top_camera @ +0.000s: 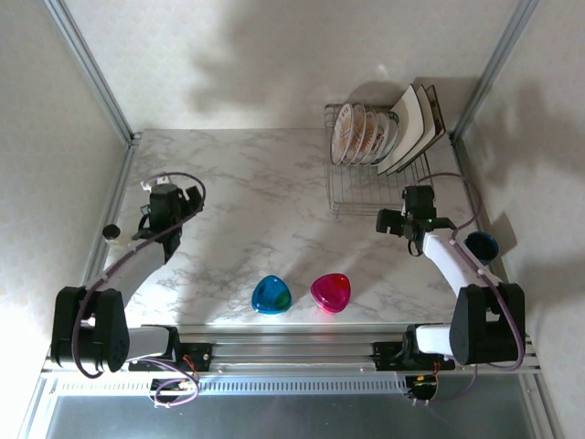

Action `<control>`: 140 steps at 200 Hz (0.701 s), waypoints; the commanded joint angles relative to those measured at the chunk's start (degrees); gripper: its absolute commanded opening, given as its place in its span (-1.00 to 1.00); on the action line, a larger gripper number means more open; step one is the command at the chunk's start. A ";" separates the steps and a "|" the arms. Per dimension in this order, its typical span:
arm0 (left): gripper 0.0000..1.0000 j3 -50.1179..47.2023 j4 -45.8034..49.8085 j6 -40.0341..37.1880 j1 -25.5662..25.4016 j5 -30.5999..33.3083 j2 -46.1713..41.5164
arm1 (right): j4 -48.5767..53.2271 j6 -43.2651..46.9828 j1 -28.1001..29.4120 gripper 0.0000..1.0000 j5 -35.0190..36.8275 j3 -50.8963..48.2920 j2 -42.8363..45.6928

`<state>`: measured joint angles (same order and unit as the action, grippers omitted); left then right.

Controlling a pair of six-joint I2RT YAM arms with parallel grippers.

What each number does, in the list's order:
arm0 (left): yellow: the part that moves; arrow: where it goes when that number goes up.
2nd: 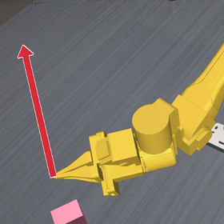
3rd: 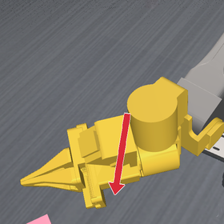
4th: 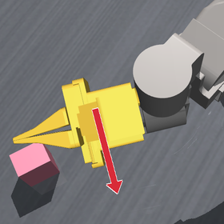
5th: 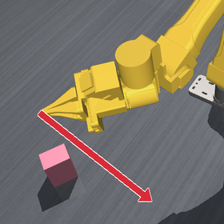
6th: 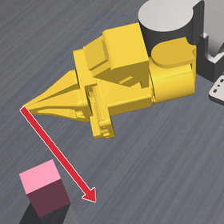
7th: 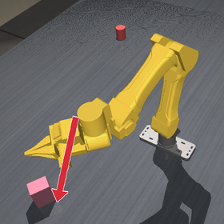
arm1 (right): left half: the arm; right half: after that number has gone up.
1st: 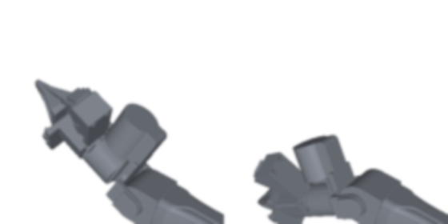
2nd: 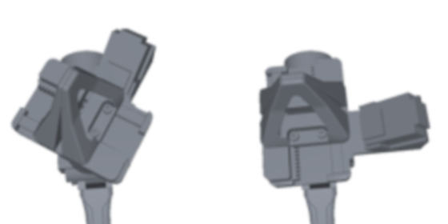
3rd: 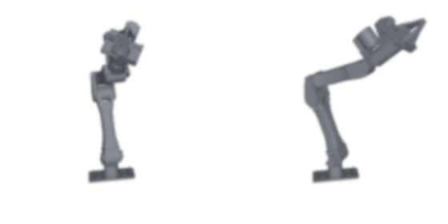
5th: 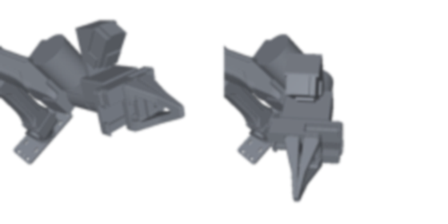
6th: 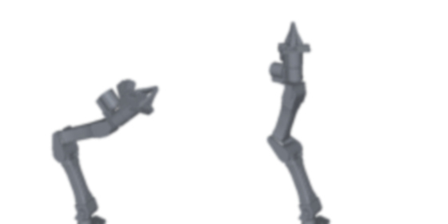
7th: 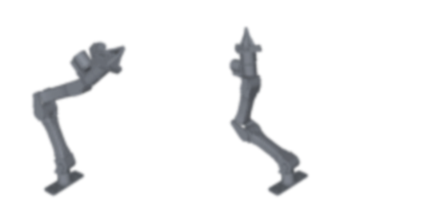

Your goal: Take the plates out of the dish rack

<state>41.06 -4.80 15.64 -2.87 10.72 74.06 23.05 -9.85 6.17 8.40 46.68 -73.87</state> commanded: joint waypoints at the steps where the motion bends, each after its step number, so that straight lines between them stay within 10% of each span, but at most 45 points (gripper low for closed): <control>1: 0.99 5.84 17.87 2.76 -0.44 -0.68 1.14 | 15.76 -3.31 0.84 0.98 2.77 3.66 5.33; 72: 0.99 15.62 29.37 0.37 -1.84 -8.34 2.40 | 29.32 -1.87 2.33 0.98 -3.10 22.54 0.89; 140: 0.99 20.85 37.24 -3.21 -4.71 -7.92 5.29 | 35.55 6.32 8.37 0.94 3.00 63.42 -26.01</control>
<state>59.05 27.20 14.98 -6.74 2.87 78.28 54.13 -7.77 12.12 8.23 97.65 -90.52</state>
